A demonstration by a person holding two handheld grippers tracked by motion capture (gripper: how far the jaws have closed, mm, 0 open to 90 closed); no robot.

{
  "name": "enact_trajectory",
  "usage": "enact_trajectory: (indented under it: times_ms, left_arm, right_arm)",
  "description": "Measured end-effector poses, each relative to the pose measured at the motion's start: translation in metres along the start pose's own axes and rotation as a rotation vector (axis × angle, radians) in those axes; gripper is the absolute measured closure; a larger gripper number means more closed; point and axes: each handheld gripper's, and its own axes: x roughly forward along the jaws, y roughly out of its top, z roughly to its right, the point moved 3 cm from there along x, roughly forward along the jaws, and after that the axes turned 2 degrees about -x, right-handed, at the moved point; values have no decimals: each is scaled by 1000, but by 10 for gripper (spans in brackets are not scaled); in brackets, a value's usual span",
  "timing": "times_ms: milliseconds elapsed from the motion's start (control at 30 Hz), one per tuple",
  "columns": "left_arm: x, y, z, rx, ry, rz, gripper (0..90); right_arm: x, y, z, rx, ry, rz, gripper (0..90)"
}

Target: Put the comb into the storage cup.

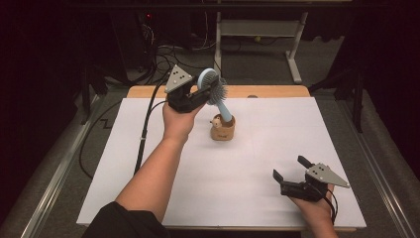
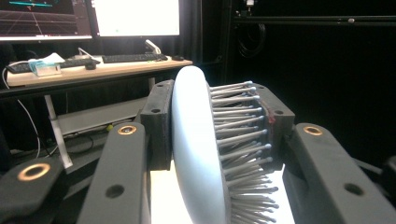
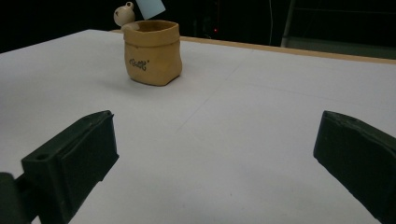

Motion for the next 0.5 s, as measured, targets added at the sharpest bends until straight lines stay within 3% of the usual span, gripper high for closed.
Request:
enact_trajectory:
  times_ms: [500]
  left_arm:
    - [4, -4, -3, 0, 8, -10, 572]
  right_arm:
    - [-2, 2, -1, -5, -8, 14, 2]
